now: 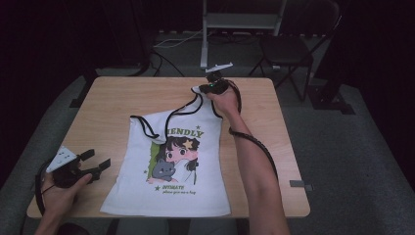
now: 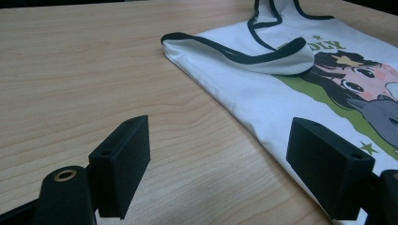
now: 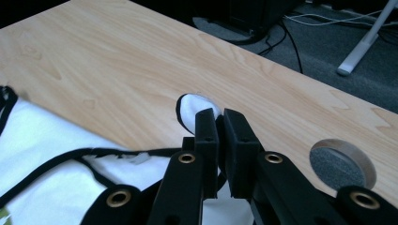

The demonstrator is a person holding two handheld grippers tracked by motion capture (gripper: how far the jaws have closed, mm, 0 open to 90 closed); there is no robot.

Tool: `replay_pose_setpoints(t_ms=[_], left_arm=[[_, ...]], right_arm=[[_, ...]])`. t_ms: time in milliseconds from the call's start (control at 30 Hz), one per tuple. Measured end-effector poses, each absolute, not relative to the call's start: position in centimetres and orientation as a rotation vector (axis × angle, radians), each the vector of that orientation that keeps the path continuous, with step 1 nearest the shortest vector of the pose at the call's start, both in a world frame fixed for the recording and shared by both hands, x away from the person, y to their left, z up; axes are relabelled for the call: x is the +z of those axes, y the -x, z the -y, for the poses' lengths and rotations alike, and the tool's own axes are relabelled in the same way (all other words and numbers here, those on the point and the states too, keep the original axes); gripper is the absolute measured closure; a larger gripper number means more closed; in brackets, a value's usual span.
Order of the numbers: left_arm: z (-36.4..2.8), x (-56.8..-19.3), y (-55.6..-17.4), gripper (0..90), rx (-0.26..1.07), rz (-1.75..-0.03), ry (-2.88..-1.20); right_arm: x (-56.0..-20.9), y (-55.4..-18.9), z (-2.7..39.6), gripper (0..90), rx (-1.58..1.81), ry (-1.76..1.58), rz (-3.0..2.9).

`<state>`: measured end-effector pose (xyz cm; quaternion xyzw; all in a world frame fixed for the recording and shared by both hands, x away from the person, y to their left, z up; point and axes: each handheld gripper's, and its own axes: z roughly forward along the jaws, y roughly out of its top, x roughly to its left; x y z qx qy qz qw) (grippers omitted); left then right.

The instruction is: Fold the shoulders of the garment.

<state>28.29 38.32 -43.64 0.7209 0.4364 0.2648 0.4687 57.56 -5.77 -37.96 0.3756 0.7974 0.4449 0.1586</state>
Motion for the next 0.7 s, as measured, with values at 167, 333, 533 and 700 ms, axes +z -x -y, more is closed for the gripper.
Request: replay_pose_setpoints(t_ms=[167, 333, 533, 700], left_arm=[[-38.4, -43.6, -28.4, 21.5, 0.649, -1.072, -1.764], [-38.5, -43.6, -28.4, 21.5, 0.647, -1.074, -1.764], [-38.5, -43.7, -28.4, 21.5, 0.643, -1.074, -1.758], [-38.5, -43.7, -28.4, 21.5, 0.642, -1.077, -1.759]], right_arm=[[-38.0, -56.2, 5.9, 85.0, 1.291, -1.048, -2.270], [-37.9, -55.0, 5.9, 84.8, 1.294, -1.024, -2.273], [-37.8, -53.3, 6.0, 84.7, 1.285, -0.984, -2.283], [-37.8, -52.2, 6.0, 84.6, 1.295, -0.962, -2.284]])
